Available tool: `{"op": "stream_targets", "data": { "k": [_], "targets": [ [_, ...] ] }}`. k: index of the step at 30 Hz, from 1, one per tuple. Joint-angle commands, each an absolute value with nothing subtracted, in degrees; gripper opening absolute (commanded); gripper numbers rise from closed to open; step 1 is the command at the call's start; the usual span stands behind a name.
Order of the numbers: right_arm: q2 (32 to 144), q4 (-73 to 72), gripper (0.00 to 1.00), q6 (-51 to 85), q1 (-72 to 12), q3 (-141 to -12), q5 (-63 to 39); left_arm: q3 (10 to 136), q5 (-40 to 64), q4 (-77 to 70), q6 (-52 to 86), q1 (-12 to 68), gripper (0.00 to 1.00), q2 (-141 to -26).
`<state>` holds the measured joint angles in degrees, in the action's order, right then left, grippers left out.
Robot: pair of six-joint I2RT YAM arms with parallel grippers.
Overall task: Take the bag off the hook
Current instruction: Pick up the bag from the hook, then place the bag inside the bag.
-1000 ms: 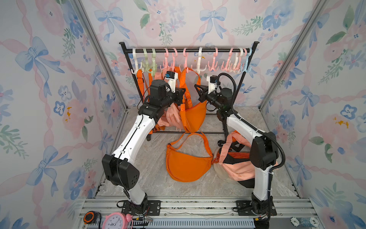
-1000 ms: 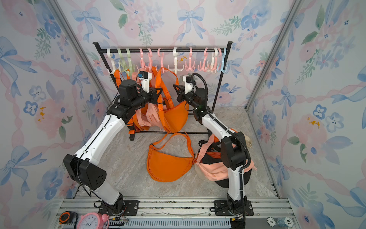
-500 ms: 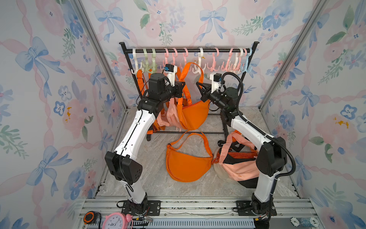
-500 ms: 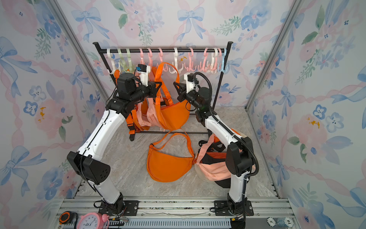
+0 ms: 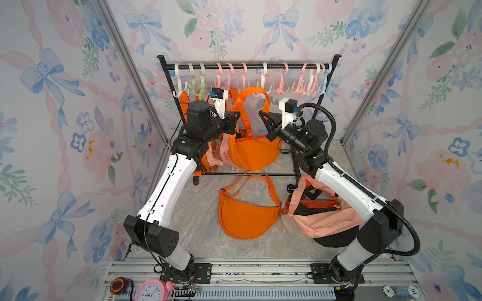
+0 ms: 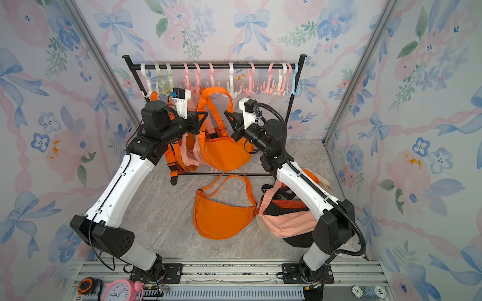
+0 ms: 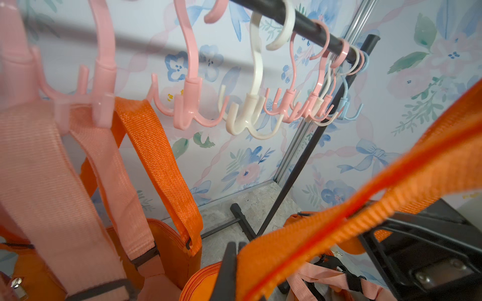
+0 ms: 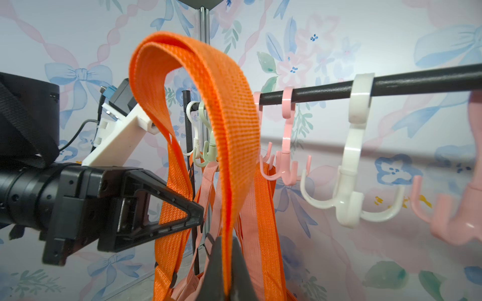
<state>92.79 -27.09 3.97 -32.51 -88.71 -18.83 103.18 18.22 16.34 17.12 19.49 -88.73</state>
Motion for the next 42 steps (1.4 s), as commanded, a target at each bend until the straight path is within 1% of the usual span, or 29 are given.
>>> {"op": "stream_targets", "data": {
  "k": [1, 7, 23, 36, 42],
  "targets": [
    [89.48, -24.90, 0.04, 0.69, -34.27, -86.83, -17.36, 99.43, 17.76, 13.61, 16.72, 20.08, 0.00, -84.96],
    [83.87, -22.80, 0.04, -1.16, -37.78, -82.64, -15.52, 92.90, 16.60, 12.17, 16.88, 21.40, 0.00, -78.67],
    [69.66, -15.79, 0.04, -8.61, -52.43, -69.76, -6.79, 72.77, 12.02, 11.65, 14.92, 24.46, 0.00, -59.22],
    [61.04, -9.82, 0.04, -12.73, -66.00, -61.05, 3.77, 61.71, 11.17, 13.52, 16.69, 24.87, 0.00, -49.31],
    [58.18, -6.65, 0.04, -14.93, -71.34, -58.07, 9.94, 59.53, 10.57, 18.49, 14.51, 25.13, 0.00, -45.34]
  ]
}}
